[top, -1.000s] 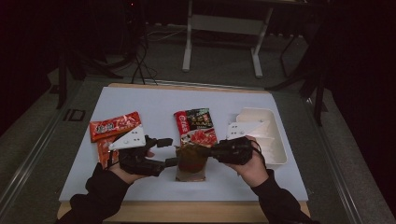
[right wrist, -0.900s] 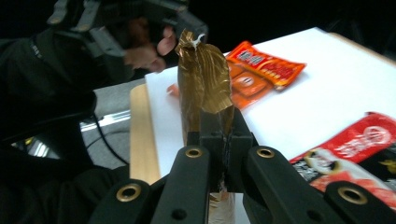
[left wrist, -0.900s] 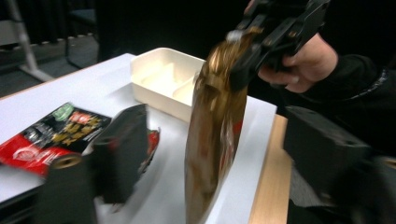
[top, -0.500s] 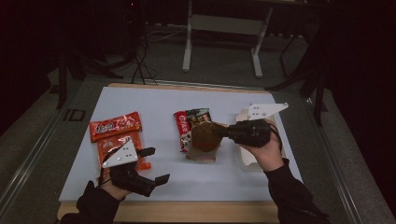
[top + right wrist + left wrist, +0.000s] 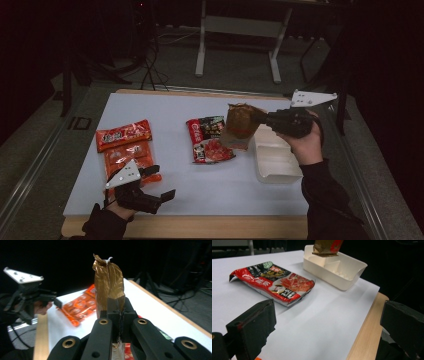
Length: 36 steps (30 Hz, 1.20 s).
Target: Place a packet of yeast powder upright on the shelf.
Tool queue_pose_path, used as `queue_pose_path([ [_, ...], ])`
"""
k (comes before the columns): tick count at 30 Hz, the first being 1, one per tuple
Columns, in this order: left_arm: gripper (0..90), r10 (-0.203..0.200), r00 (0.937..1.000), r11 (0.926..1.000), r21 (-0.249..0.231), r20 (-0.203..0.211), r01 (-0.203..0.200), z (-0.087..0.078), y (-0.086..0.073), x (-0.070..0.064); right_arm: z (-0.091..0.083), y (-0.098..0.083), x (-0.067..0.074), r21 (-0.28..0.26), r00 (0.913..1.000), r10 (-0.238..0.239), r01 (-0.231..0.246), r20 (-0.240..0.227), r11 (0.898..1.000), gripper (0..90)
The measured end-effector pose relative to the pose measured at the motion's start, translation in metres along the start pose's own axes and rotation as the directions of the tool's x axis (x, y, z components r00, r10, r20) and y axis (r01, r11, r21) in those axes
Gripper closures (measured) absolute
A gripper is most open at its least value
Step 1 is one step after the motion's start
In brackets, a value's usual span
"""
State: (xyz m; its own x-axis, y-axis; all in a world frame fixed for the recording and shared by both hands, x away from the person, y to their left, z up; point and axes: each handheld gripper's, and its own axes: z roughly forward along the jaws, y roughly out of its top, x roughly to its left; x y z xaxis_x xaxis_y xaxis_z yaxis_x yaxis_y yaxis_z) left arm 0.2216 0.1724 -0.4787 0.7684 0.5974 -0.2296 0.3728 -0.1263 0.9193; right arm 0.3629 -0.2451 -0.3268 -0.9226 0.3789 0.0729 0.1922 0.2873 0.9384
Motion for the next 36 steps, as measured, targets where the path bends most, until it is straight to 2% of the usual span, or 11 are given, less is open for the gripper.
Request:
queue_pose_path([
  [2, 0.8, 0.0, 1.0, 1.0, 0.0, 0.0, 0.0, 0.0, 0.0, 0.0, -0.003, 0.001, -0.004, -0.001, 0.9999, 0.005, -0.005, 0.011, 1.0, 89.5],
  [3, 0.8, -0.007, 1.0, 0.9999, -0.013, 0.0, 0.007, 0.001, -0.002, 0.003, -0.009, 0.002, -0.013, 0.004, 0.9993, 0.017, -0.017, 0.034, 1.0, 89.5],
  [6, 0.8, -0.012, 0.9999, 0.9999, -0.008, -0.005, 0.011, 0.003, -0.005, 0.005, -0.013, 0.004, -0.024, 0.024, 0.9977, 0.018, -0.02, 0.065, 1.0, 89.4],
  [10, 0.8, -0.009, 1.0, 0.9999, -0.008, 0.002, 0.009, 0.005, -0.009, 0.007, -0.018, 0.004, -0.037, 0.042, 0.9948, 0.001, -0.006, 0.102, 0.999, 89.3],
  [13, 0.8, -0.011, 0.9999, 0.9998, -0.015, -0.01, 0.011, 0.006, -0.012, 0.008, -0.022, 0.004, -0.048, 0.063, 0.9937, 0.005, -0.013, 0.112, 0.998, 89.4],
  [16, 0.8, -0.012, 0.9997, 0.9998, -0.015, -0.022, 0.012, 0.007, -0.015, 0.01, -0.027, 0.003, -0.058, 0.059, 0.993, 0.02, -0.027, 0.117, 0.998, 89.5],
  [19, 0.8, -0.012, 0.9997, 0.9999, -0.012, -0.02, 0.011, 0.008, -0.017, 0.01, -0.03, 0.003, -0.066, 0.066, 0.9909, 0.005, -0.014, 0.134, 0.998, 89.4],
  [21, 0.8, -0.015, 0.9998, 0.9998, -0.011, -0.011, 0.015, 0.009, -0.018, 0.01, -0.032, 0.002, -0.071, 0.06, 0.9901, -0.036, 0.028, 0.136, 0.998, 89.4],
  [24, 0.8, -0.019, 0.9998, 0.9998, -0.011, -0.006, 0.019, 0.01, -0.018, 0.01, -0.035, 0.0, -0.079, 0.062, 0.9876, -0.029, 0.02, 0.154, 0.998, 89.3],
  [31, 0.8, -0.016, 0.9999, 0.9998, -0.015, -0.003, 0.016, 0.009, -0.017, 0.01, -0.039, -0.008, -0.098, 0.062, 0.9824, -0.066, 0.056, 0.174, 0.996, 89.2],
  [36, 0.8, -0.013, 0.9999, 0.9999, -0.011, 0.007, 0.013, 0.009, -0.018, 0.009, -0.043, -0.015, -0.113, 0.064, 0.9773, -0.056, 0.044, 0.204, 0.997, 89.2],
])
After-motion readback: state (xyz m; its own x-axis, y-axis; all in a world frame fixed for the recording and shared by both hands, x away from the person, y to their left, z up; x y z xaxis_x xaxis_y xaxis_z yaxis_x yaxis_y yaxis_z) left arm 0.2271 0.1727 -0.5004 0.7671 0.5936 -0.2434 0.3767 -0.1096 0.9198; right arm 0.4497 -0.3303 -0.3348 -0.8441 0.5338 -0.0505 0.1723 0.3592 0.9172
